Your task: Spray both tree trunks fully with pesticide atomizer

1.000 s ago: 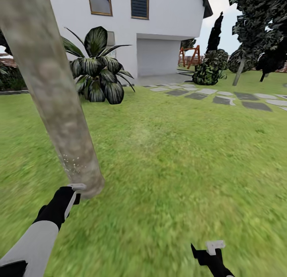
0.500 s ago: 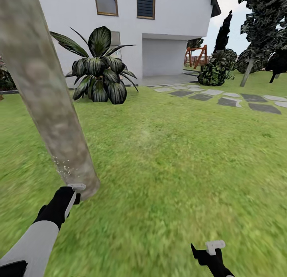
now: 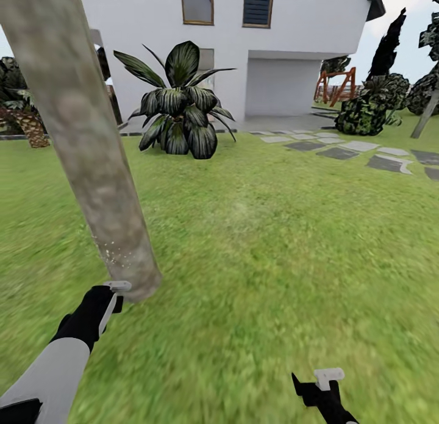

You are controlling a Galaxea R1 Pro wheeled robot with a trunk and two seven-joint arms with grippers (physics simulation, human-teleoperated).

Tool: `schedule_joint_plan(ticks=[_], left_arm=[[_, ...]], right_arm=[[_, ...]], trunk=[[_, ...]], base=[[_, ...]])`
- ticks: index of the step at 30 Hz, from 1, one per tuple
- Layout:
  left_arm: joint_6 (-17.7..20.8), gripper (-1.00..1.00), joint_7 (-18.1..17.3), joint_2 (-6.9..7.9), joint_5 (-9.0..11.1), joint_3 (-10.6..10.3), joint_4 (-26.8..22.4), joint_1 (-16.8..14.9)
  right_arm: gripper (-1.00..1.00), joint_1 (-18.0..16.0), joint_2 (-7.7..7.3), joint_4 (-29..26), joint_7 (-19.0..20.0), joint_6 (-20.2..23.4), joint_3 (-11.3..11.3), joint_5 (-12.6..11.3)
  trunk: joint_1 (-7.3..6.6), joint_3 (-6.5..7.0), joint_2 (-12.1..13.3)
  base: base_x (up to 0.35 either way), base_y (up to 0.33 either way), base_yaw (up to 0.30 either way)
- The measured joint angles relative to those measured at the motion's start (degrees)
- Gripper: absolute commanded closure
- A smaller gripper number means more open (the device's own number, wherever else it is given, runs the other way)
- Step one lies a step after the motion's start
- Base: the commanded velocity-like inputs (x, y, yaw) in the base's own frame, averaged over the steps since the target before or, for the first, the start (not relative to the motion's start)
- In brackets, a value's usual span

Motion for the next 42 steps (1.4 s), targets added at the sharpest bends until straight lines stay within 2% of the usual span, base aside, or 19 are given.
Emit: schedule_joint_plan(ticks=[7,12,16,22,29,42], left_arm=[[-0.27,1.00,-0.48,-0.56,0.12,-0.02,-1.15,-0.14],[0.44,1.00,-1.22,-0.45,-0.10,-0.40,-2.66,-1.18],[2.07,1.00,-1.80,-0.16,-0.12,-0.37,-2.70,-4.59],[3.67,1.00,-1.87,-0.32,-0.26,-0.23,-4.14,-5.71],[3.96,1.00,-1.82,-0.40,-0.05,-0.07,-5.19,-5.80],[4.32,1.00,-1.74,-0.62,-0.08,0.14,-5.20,-5.64]], right_arm=[[-1.00,0.01,-0.06,-0.05,0.01,0.02,-0.02,-0.01],[-1.00,0.02,-0.06,-0.05,0.02,-0.01,-0.02,0.00],[-1.00,0.02,-0.06,-0.05,0.01,-0.01,-0.02,0.00],[-1.00,0.02,-0.06,-0.06,-0.01,0.01,-0.02,0.00],[-1.00,0.01,-0.01,0.00,-0.01,0.00,-0.01,0.00],[-1.00,0.02,0.03,-0.05,0.01,0.01,-0.01,0.00]], trunk=[[0.01,0.00,0.00],[0.02,0.00,0.00],[0.02,0.00,0.00],[0.00,0.00,0.00],[0.01,0.00,0.00],[-0.01,0.00,0.00]], base=[[0.147,-0.155,0.259],[0.007,-0.006,0.040],[0.000,0.000,0.001],[0.050,-0.032,0.000],[0.157,-0.199,0.031],[0.138,-0.235,0.217]])
